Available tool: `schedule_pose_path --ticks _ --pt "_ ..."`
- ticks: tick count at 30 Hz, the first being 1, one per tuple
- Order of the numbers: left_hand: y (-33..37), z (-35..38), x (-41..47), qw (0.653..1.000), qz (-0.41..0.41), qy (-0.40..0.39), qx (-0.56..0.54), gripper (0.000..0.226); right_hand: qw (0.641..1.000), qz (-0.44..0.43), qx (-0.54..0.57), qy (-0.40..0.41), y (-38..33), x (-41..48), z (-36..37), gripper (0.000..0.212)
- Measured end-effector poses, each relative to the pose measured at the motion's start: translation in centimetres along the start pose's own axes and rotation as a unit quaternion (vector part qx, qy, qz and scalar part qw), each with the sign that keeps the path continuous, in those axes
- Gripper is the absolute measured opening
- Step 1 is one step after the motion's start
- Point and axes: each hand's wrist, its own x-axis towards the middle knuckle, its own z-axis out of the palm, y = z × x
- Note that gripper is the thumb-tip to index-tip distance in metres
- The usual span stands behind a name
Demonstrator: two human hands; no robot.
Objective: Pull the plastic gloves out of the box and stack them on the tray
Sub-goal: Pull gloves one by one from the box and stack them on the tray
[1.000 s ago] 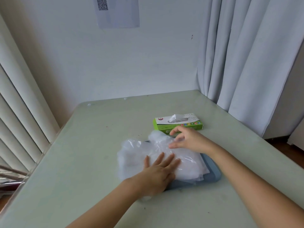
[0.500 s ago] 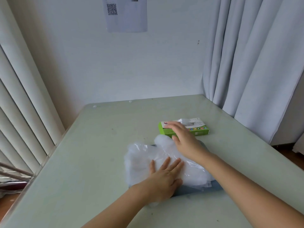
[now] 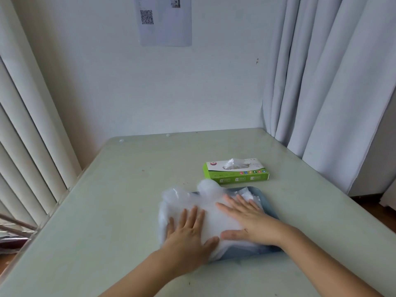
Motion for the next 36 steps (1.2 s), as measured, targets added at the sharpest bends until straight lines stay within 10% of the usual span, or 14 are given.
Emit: schedule_pose_path --ticks 5,10,14,27,36 --pt "-1.1 -3.2 -1.0 0.999 0.027 -0.03 0.001 0.074 0.998 0.029 0.051 -0.007 0.7 -0.6 -2.4 0.109" --pt "-1.0 -8.5 2.0 0.988 0.033 0.111 -0.099 0.038 0.953 0.06 0.204 0.215 2.3 1.9 -6.1 0.042" --pt "0.4 -11.4 7.0 0.966 0.097 0.17 -0.168 0.027 0.942 0.105 0.149 0.281 4.7 6.0 -8.7 0.055" --pt "2.9 -9.7 16.6 0.994 0.093 -0.007 -0.057 0.055 0.892 0.122 0.245 0.36 7.6 10.1 -6.2 0.006" --pt "2.5 -9.4 16.9 0.992 0.091 -0.008 -0.086 0.053 0.892 0.087 0.212 0.391 8.4 9.2 -7.1 0.013"
